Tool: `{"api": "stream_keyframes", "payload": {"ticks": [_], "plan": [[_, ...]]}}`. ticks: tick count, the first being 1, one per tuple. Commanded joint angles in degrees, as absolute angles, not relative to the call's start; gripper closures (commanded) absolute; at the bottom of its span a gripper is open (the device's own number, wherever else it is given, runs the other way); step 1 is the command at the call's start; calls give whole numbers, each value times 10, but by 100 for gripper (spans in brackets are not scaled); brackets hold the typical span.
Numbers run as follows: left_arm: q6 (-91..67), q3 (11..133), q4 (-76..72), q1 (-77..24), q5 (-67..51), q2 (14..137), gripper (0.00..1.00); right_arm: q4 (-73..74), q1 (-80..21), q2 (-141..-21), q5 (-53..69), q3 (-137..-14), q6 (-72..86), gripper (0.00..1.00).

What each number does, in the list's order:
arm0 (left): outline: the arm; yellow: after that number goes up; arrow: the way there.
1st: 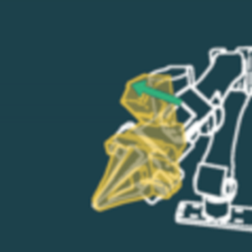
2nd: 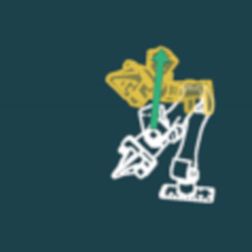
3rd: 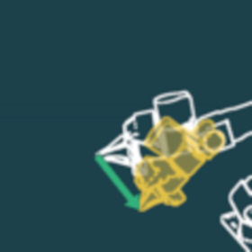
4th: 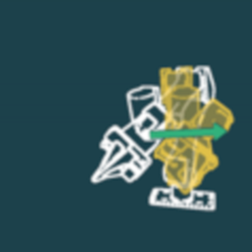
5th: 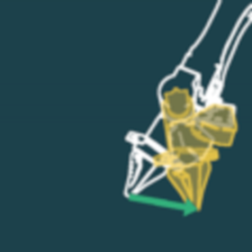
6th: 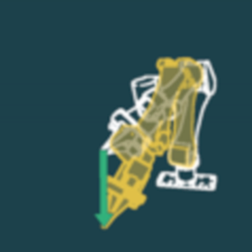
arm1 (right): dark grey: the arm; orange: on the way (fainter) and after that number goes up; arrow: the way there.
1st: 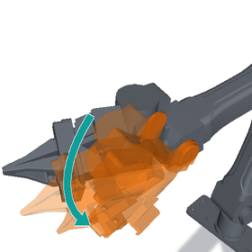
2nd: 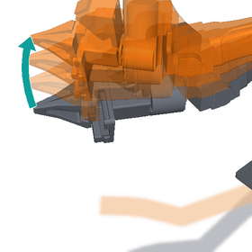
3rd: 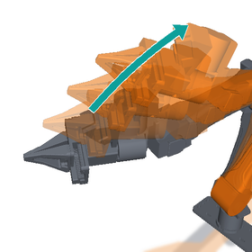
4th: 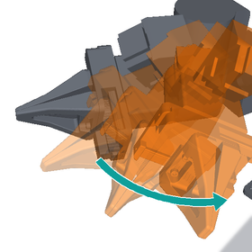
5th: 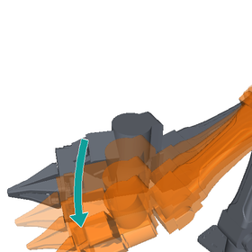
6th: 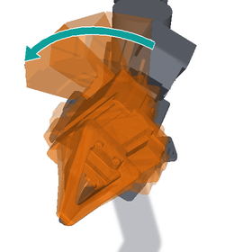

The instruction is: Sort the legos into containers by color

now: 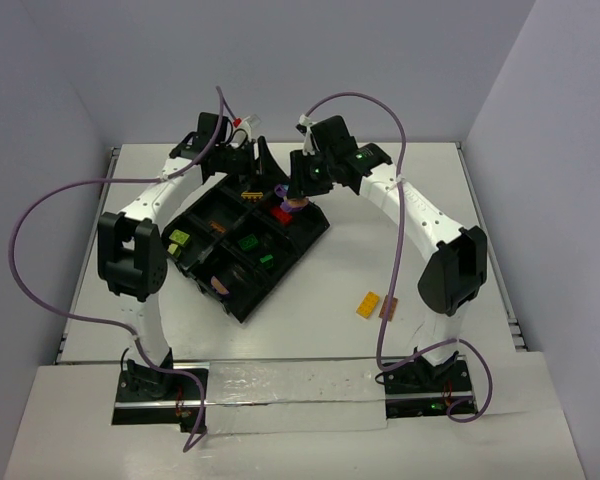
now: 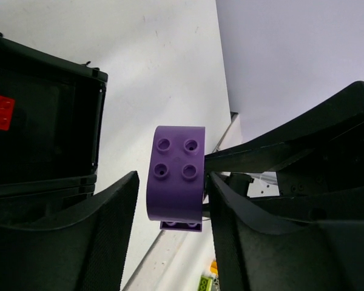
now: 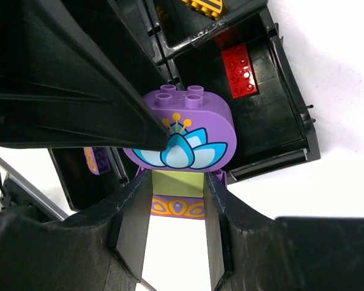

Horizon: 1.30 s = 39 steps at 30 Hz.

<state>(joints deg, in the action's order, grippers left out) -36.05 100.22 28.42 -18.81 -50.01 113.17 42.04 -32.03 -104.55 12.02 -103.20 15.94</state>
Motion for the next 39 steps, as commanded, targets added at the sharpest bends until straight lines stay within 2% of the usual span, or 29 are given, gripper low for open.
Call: {"api": "stream_keyframes", "payload": {"ticks": [1,4,6,11,12,16,19,21,22,23,25,29,34,37,39], "plan": [[-366,1021,249,-194,-553,1134,47,414,-326,-1050,117,-1066,156,100],[-373,1008,232,-194,-571,1132,52,420,-325,-1054,106,-1065,160,100],[-372,1007,233,-194,-580,1133,60,419,-325,-1055,104,-1065,161,100],[-368,1005,240,-194,-582,1132,96,419,-325,-1060,100,-1068,162,100],[-368,1005,241,-194,-581,1132,100,418,-325,-1060,101,-1068,163,100],[-366,1004,245,-193,-577,1129,100,417,-325,-1061,98,-1066,164,99],[-365,1003,249,-193,-574,1132,100,418,-325,-1061,95,-1063,162,86],[-365,1003,250,-193,-571,1133,100,422,-325,-1060,93,-1063,161,74],[-365,1003,250,-193,-571,1132,100,422,-325,-1059,92,-1062,161,64],[-364,1002,252,-193,-568,1133,100,423,-325,-1057,90,-1062,160,49],[-362,1005,260,-193,-570,1136,100,426,-324,-1054,86,-1063,159,37],[-365,992,254,-180,-564,1136,100,449,-321,-1041,60,-1082,150,30],[-411,968,190,-154,-566,1114,100,434,-284,-989,77,-1053,161,29],[-471,920,93,-135,-588,1090,100,345,-234,-944,200,-989,222,30],[-575,883,-57,-122,-603,1063,100,274,-188,-919,281,-918,288,30]]}}
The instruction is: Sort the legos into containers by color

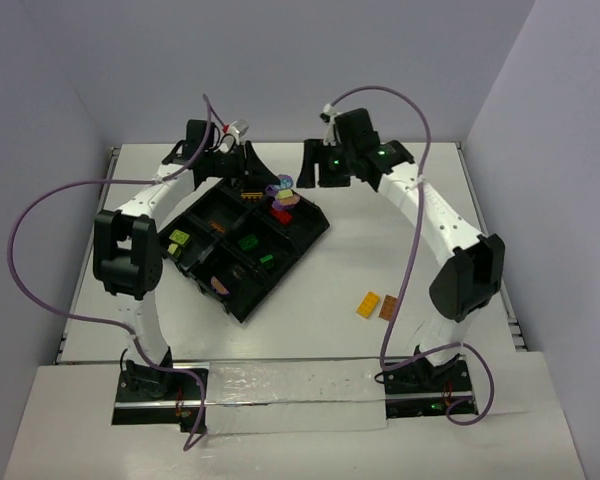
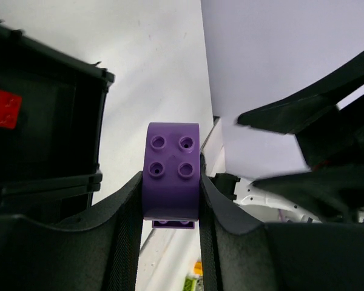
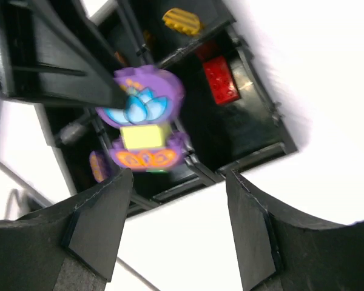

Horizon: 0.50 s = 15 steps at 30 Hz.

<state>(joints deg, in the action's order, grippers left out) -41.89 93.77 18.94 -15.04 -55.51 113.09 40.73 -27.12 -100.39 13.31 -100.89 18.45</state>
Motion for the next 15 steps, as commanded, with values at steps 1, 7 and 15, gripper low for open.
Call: {"api": "stream_keyframes", "payload": {"ticks": [1,7,15], "plan": [[-635,853,-100,-118,-608,1050,100,221,-178,-916,335,-889,321,30],[-889,760,-517,-89,-615,1042,100,54,-159,-933,479,-842,413,26],[-939,759,-561,-89,-613,1051,100,-26,-175,-990,531,-869,471,24]]}}
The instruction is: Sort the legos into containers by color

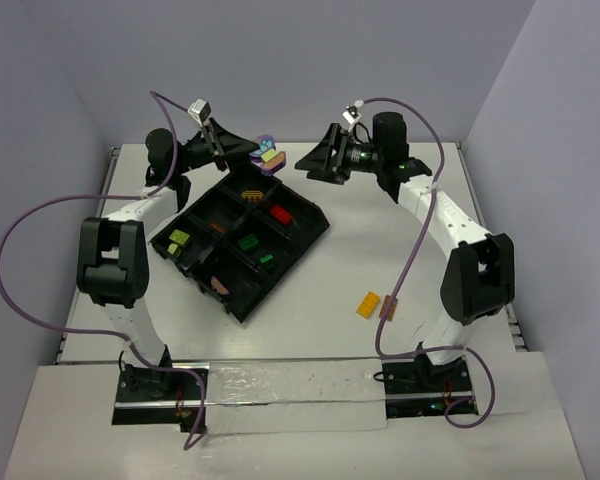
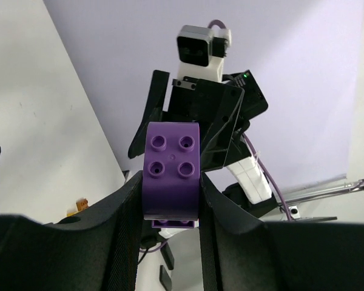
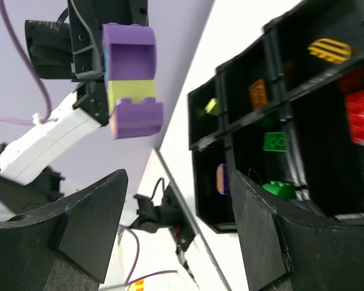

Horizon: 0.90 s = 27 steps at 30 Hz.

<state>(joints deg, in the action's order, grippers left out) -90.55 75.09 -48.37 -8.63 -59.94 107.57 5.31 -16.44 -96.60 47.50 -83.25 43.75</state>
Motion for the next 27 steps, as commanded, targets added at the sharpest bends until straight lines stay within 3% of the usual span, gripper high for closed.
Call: {"api": "stream_keyframes", "payload": {"ticks": [1,21,27], "plan": [[-930,762,-549,-89,-613,1049,100,-24,-178,-997,533,-878,469,23],[-889,799,-486,-94,-633,1058,100,-84,-226,-1098,584,-996,500,29],[-883,800,-478,-94,-636,1057,100,-94,-229,-1105,591,-997,515,59]]}}
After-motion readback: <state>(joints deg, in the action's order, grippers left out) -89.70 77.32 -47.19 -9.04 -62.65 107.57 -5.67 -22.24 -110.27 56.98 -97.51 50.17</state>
